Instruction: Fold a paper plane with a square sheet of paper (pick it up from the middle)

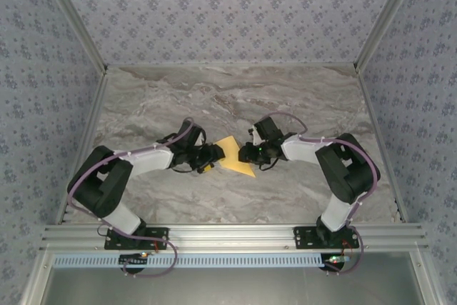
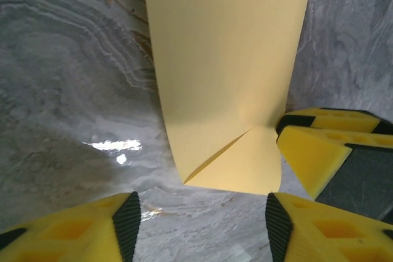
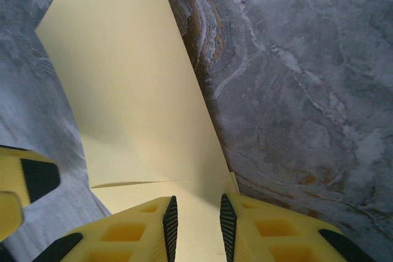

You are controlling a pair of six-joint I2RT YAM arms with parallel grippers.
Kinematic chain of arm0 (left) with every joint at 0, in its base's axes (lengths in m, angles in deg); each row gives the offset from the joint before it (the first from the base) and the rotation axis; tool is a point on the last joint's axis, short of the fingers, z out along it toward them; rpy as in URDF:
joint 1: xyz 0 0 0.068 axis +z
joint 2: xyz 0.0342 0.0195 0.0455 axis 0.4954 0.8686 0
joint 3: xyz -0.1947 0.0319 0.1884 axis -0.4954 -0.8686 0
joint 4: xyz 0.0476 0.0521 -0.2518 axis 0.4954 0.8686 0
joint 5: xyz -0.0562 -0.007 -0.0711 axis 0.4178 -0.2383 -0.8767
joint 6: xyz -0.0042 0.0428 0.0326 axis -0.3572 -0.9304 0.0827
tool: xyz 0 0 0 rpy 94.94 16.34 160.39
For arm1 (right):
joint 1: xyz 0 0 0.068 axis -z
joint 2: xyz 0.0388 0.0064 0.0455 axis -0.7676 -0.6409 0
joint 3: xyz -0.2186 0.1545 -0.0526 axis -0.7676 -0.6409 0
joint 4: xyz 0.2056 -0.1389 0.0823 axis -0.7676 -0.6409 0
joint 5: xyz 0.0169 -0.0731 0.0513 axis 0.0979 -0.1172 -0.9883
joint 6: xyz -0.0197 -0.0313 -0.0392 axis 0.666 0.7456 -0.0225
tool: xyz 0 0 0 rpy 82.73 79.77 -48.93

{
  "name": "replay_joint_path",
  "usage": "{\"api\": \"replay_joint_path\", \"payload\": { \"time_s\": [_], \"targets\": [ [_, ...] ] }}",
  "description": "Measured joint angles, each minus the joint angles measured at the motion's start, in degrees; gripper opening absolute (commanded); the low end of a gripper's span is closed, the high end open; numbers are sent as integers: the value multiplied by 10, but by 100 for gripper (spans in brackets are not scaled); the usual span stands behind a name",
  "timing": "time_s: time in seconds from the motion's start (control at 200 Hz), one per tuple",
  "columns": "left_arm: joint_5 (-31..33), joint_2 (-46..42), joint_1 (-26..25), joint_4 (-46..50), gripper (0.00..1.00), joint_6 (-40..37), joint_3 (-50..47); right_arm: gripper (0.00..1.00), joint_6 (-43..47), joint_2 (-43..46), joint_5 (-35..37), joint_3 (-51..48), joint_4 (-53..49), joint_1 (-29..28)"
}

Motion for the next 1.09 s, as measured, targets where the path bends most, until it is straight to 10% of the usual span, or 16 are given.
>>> {"api": "replay_joint_path", "payload": {
  "time_s": [0.774, 1.094],
  "targets": [
    [-28, 76, -6, -58, 44, 31, 32, 29, -52, -7, -94, -39, 79, 46],
    [-56, 79, -6, -93, 18, 39, 33, 31, -45, -7, -97, -41, 82, 46]
  ]
}}
